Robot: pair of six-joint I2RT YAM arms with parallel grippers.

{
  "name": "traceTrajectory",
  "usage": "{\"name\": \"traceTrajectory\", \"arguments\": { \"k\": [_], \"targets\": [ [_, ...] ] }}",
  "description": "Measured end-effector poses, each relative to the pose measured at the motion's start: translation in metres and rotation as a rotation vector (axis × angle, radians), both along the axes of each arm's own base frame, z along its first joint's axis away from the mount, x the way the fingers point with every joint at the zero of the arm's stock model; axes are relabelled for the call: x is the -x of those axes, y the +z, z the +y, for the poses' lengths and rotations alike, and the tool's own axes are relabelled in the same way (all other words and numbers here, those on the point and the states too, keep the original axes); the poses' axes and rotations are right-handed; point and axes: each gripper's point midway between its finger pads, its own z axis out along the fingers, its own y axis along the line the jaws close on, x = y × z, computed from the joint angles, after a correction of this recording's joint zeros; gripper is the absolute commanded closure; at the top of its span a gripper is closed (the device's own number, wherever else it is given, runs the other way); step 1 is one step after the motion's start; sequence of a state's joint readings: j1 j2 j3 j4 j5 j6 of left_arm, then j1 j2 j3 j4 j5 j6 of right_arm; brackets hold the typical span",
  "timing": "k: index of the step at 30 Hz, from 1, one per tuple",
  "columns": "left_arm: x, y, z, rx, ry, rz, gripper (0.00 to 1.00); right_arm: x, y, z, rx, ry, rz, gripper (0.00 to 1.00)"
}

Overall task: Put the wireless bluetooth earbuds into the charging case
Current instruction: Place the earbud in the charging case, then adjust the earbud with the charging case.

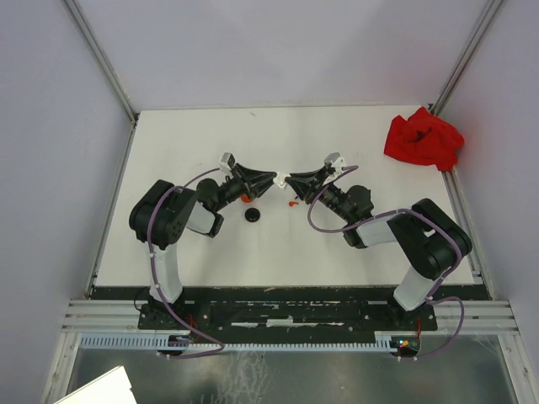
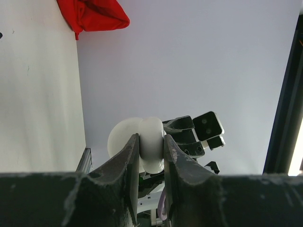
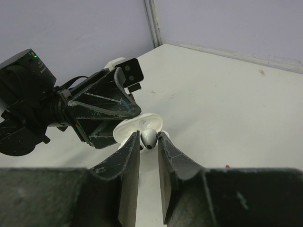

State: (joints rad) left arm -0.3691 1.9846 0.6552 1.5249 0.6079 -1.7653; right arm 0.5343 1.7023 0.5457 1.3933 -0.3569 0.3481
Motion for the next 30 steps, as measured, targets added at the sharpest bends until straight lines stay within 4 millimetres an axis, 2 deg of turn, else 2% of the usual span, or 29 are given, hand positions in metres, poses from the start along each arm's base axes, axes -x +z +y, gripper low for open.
{"name": "traceTrajectory", "arguments": {
  "k": [6, 11, 16, 21, 26, 28, 30],
  "targets": [
    [-0.001, 0.001, 0.001, 0.002, 0.006, -0.001, 0.97, -0.001, -0.007, -0.001, 0.014, -0.002, 0.025, 0.6],
    [-0.001, 0.001, 0.001, 0.002, 0.006, -0.002, 0.97, -0.001, -0.003, -0.002, 0.007, -0.004, 0.022, 0.52],
    [-0.002, 0.0, 0.001, 0.002, 0.009, 0.0, 0.97, -0.001, 0.023, -0.009, -0.04, -0.028, -0.01, 0.48],
    [-0.004, -0.002, 0.002, 0.002, 0.024, 0.007, 0.97, -0.001, 0.058, -0.033, -0.043, -0.129, 0.019, 0.44],
    [-0.004, -0.008, 0.003, -0.005, 0.036, 0.02, 0.97, -0.033, 0.098, -0.056, 0.081, -0.332, 0.193, 0.35],
    [-0.005, -0.011, 0.004, -0.016, 0.047, 0.015, 0.97, -0.038, 0.101, -0.064, 0.139, -0.388, 0.25, 0.33],
    [-0.006, -0.013, 0.005, -0.03, 0.062, 0.005, 0.97, -0.038, 0.088, -0.07, 0.211, -0.418, 0.322, 0.31]
  ]
}}
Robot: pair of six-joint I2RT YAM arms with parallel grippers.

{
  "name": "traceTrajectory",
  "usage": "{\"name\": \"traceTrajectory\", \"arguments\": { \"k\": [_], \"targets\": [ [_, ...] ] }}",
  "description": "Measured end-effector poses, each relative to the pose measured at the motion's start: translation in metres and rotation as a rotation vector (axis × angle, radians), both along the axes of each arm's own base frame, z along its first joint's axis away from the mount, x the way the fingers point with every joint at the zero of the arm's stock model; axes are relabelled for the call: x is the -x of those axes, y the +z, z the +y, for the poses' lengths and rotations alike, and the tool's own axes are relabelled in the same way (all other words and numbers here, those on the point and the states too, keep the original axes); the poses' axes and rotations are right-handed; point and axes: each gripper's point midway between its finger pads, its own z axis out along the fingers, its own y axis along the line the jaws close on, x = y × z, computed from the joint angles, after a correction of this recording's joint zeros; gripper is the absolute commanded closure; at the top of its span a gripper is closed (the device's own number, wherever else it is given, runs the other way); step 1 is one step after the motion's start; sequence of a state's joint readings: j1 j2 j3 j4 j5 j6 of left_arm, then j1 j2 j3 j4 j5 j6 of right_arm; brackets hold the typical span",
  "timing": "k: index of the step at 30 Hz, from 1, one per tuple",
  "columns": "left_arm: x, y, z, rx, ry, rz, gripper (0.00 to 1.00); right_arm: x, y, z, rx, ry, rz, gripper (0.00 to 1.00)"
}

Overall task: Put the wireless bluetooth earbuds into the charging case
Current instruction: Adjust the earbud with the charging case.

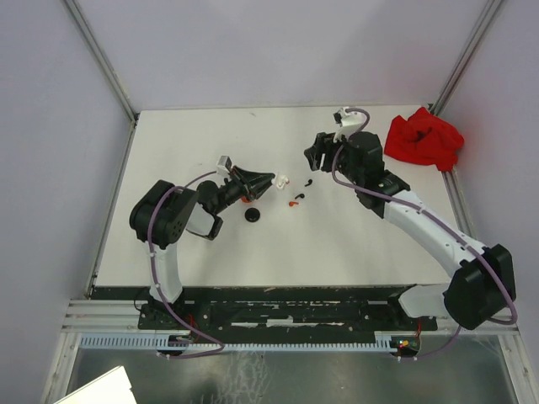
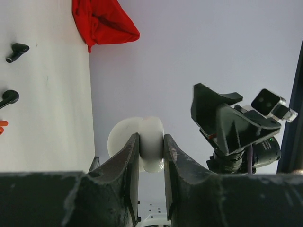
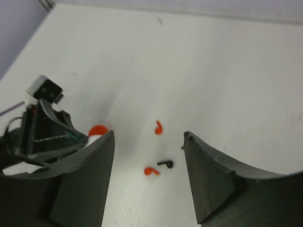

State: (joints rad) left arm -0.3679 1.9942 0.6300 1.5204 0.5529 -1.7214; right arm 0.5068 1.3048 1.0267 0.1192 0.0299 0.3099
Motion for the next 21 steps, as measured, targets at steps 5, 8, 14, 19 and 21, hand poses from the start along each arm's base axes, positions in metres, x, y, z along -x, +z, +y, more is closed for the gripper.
{"name": "traceTrajectory", "arguments": {
  "k": [5, 8, 14, 19, 21],
  "targets": [
    [-0.002, -0.001, 0.002, -0.033, 0.029, -0.022, 0.97, 0.004, -0.077, -0.005, 0.176, -0.019, 0.276, 0.3],
    [-0.003, 0.0, 0.003, -0.045, 0.037, -0.03, 0.97, 0.016, -0.12, -0.003, 0.269, -0.006, 0.407, 0.29],
    [-0.004, -0.01, 0.002, -0.083, 0.041, -0.018, 0.97, 0.038, -0.152, 0.015, 0.387, 0.047, 0.509, 0.29],
    [-0.004, -0.016, 0.0, -0.104, 0.038, -0.009, 0.97, 0.036, -0.143, 0.034, 0.391, 0.075, 0.483, 0.29],
    [-0.003, -0.018, -0.001, -0.109, 0.035, -0.002, 0.97, 0.033, -0.141, 0.038, 0.391, 0.077, 0.48, 0.29]
  ]
}}
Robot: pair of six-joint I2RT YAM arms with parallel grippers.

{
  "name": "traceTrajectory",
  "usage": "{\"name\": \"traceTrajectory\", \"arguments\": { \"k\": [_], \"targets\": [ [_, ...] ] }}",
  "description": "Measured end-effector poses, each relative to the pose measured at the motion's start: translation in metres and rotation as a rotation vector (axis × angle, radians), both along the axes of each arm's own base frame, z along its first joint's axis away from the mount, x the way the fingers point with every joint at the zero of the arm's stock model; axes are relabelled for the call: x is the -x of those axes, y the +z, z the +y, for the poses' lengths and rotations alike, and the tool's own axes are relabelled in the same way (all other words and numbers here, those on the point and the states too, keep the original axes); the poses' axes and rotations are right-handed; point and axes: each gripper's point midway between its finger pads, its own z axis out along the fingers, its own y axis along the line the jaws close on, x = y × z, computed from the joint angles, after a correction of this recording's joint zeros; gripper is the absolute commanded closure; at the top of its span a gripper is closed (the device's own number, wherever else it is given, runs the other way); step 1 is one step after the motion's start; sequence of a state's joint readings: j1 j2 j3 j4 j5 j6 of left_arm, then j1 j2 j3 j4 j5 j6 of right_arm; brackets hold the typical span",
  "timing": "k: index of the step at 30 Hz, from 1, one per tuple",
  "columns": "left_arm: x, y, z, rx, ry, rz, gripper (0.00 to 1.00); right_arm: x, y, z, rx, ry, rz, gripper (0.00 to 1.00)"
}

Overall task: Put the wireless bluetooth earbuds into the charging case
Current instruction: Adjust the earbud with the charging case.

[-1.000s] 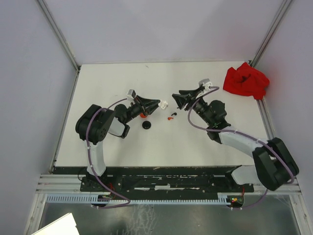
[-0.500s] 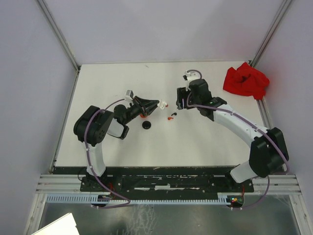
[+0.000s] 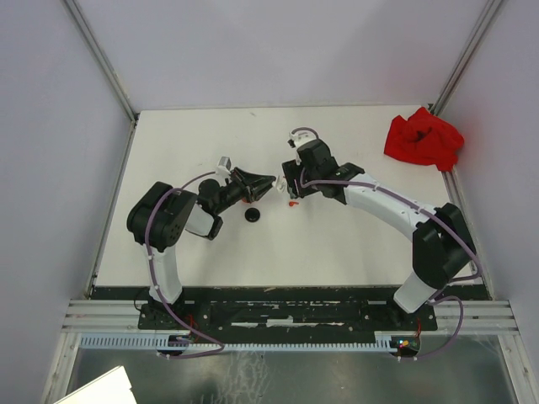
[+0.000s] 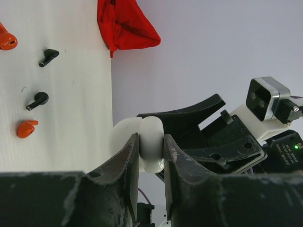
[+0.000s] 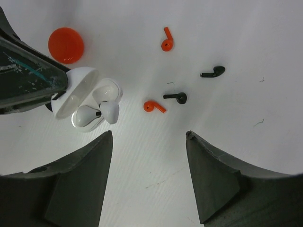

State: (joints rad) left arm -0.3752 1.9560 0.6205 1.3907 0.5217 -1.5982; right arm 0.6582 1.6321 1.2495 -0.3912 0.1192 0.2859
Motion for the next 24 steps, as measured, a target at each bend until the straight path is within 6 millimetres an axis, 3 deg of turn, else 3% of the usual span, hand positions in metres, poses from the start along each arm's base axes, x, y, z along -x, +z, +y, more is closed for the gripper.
{"name": "traceTrajectory", "arguments": {
  "k": [11, 24],
  "targets": [
    [0.0, -0.001, -0.001, -0.002, -0.003, 0.005, 0.97, -0.016, -0.018, 0.001, 0.068, -0.033, 0.023, 0.29],
    [0.001, 0.0, -0.001, -0.002, -0.005, 0.005, 0.97, -0.039, -0.008, -0.001, 0.081, -0.077, -0.055, 0.28]
  ]
}}
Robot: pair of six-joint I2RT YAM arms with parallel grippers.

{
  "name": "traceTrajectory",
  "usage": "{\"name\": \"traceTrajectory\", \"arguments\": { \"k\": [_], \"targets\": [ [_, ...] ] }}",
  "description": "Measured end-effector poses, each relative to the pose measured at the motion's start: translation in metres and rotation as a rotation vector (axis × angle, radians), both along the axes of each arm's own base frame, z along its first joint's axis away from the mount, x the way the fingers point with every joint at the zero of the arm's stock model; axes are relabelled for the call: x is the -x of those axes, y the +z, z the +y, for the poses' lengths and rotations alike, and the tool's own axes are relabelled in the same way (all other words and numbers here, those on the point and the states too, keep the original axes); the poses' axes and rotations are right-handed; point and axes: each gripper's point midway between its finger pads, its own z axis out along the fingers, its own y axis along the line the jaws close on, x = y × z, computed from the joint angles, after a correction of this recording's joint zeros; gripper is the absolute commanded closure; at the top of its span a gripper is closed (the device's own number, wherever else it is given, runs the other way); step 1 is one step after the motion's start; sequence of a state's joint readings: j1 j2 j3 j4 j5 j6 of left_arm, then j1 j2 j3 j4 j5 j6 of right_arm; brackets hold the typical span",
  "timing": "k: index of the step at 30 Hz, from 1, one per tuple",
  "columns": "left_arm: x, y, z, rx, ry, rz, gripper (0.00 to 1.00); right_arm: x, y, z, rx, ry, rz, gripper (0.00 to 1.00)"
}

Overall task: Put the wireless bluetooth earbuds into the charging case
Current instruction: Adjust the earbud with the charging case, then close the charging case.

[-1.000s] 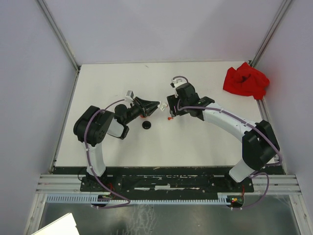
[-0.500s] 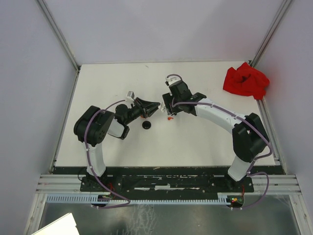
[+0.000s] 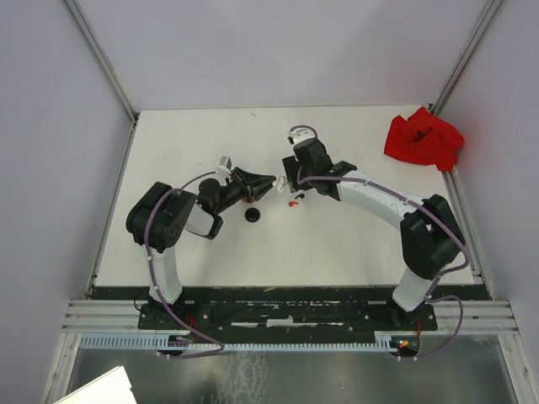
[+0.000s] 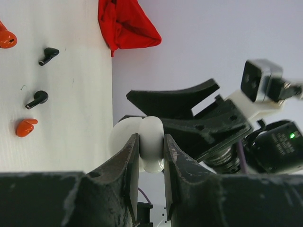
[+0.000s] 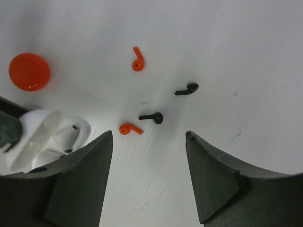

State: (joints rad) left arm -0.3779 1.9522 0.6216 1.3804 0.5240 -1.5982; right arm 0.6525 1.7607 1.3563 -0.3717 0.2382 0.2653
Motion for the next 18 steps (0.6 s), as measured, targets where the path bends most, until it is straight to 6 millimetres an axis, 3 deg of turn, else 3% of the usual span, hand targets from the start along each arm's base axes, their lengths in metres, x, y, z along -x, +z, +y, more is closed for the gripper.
{"name": "traceTrajectory", "arguments": {
  "k": [7, 13, 18],
  "targets": [
    [-0.014, 0.009, 0.002, -0.017, 0.063, 0.034, 0.97, 0.035, -0.008, -0.032, -0.014, 0.026, -0.094, 0.28],
    [-0.034, 0.018, 0.005, -0.033, 0.168, 0.073, 0.97, 0.028, -0.002, -0.031, -0.053, 0.042, -0.211, 0.26],
    [-0.04, 0.021, -0.006, -0.011, 0.196, 0.115, 0.97, 0.028, -0.016, -0.024, -0.086, 0.075, -0.281, 0.26]
  ]
}}
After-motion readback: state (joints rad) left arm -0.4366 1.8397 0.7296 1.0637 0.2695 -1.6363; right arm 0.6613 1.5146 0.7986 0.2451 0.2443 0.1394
